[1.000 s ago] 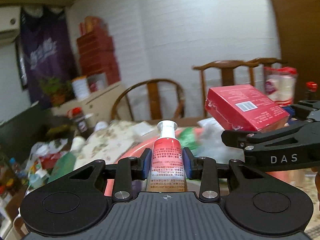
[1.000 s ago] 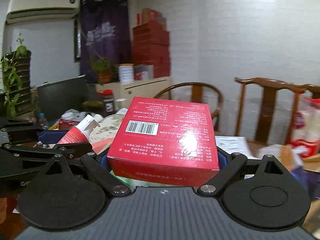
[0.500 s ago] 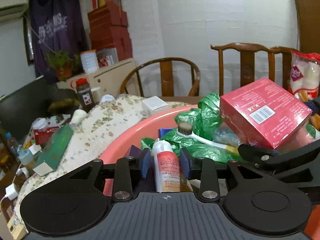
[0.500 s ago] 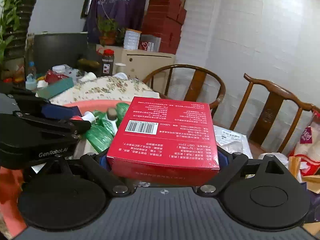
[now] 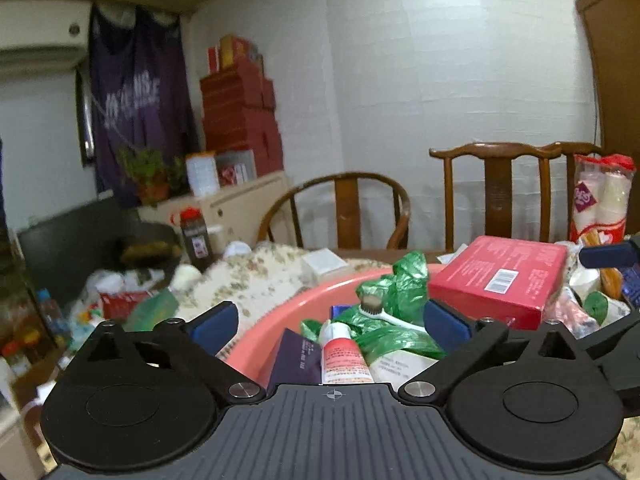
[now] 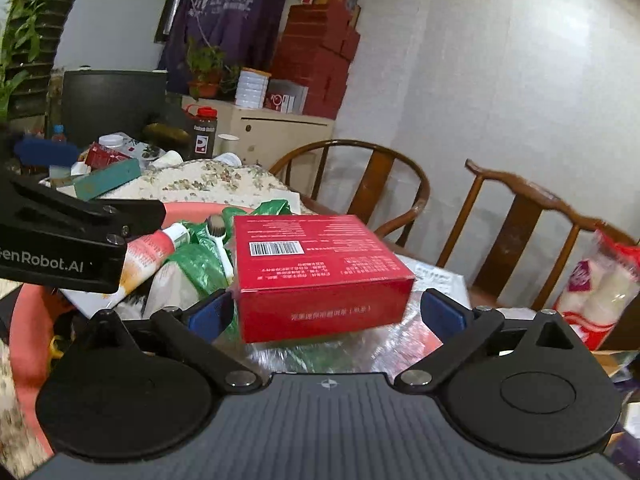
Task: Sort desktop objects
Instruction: 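Open the left gripper over the pink basin while the right gripper releases the red box there, then withdraw both grippers from the pink basin back over the table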
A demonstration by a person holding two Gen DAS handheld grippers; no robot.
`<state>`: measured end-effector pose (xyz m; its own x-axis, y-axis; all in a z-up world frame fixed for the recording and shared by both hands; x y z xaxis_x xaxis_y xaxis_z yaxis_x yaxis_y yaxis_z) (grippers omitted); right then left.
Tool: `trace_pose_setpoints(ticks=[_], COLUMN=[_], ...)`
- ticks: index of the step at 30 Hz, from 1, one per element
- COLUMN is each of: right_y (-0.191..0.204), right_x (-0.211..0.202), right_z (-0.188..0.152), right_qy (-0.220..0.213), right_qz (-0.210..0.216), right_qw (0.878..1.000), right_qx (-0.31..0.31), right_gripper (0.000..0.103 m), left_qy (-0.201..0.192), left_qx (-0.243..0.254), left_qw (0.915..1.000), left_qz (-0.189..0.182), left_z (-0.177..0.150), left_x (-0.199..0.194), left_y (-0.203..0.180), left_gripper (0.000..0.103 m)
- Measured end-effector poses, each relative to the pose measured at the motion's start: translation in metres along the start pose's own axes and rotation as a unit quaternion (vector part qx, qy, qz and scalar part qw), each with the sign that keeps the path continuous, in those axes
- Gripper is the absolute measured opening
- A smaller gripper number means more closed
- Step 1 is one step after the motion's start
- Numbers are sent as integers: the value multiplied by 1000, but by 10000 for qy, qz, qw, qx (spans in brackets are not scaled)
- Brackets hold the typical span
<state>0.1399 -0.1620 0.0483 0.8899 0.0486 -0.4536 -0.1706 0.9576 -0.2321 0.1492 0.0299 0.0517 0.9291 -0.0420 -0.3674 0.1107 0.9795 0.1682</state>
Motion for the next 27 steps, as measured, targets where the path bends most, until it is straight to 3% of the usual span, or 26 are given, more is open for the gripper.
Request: trace_pose_setpoints(ticks=[9,13,23,27], right_y=[-18,-29,-49,-48], right_x=[-55,-73,-96,-100], right_z=[-27,-40,-86,-104], right_qy=[-477,-469,-437,-448], right_qz=[-417,-559,-527,-470], right_qw=[9979,9973,9954,9944], right_qx=[95,86,674,833], right_gripper=[102,103,103,103], left_qy=[-271,-225,-164,-183], left_qx=[192,77,-129,-74], left_qw=[9992,9988,9977,9986], left_qz=[-212,-422,-642,-485], left_z=[-7,-17,-50,-64], left_x=[-43,-50,-67,-72], left_y=[-38,-50,-71,-78], left_gripper=[103,103,103,103])
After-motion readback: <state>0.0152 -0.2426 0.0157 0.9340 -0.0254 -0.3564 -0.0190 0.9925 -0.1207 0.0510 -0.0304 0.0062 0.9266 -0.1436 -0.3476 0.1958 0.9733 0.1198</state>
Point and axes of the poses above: each gripper's, at about its wrist camera, not at the fingertips, and x roughly the way its jaws point, y to its left, z to its top, the point moved 2 cm from there along x, roughly the way its jaws point, and after that the axes turned 4 degrees about y, right-handed, at the moved point
